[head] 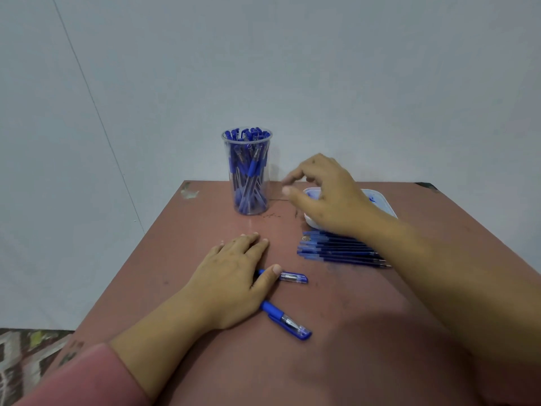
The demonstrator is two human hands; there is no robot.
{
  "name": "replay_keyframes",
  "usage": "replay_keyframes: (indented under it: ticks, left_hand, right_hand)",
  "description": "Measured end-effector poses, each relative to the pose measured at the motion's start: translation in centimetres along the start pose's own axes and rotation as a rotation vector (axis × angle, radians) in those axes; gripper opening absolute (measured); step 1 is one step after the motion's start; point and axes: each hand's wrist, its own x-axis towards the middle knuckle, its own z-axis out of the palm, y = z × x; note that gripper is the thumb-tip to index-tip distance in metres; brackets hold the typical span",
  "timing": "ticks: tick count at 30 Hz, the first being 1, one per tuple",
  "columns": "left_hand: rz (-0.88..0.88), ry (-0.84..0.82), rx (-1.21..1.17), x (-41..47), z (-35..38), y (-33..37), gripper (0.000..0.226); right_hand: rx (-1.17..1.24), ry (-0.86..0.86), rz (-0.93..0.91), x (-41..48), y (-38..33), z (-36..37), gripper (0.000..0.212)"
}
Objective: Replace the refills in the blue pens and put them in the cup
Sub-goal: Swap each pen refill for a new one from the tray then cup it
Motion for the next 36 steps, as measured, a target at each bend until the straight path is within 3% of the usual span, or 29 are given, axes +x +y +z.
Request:
replay_keyframes:
  ticks: [7,15,21,29,31,36]
  left_hand:
    - [-0.018,-0.021,-0.029,-0.3,-0.6,0.5,0.088]
    - [-0.015,-0.014,-0.056,-0.1,-0.8,0.1,0.060]
    - [-0.009,-0.016,-0.075,-0.2,-0.9,0.1,0.071]
    - [0.025,0.015,-0.127,-0.2,-1.2,-0.3,0.093]
    - [0.039,0.046,-0.140,-0.2,-1.4,-0.2,0.091]
    - [0.155,0.187,-0.062,0.3,-3.0,1.0,0.076]
  right_hand:
    - [0.071,-0.205,0.036,-7.6,-1.3,-0.6,0.010]
    - [0.026,-0.398,0.000,-10.5,-3.9,1.1,0.026]
    - [-0.039,-0.370,0.046,-10.4,-2.9,0.5,0.011]
    - [0.075,-0.200,0.072,-9.3,-0.3,-1.8,0.016]
    - [0.088,-0.144,0.052,-8.9,0.3,-2.0,0.025]
    - [0.144,-0.018,0.036,-8.2,1.0,-1.9,0.022]
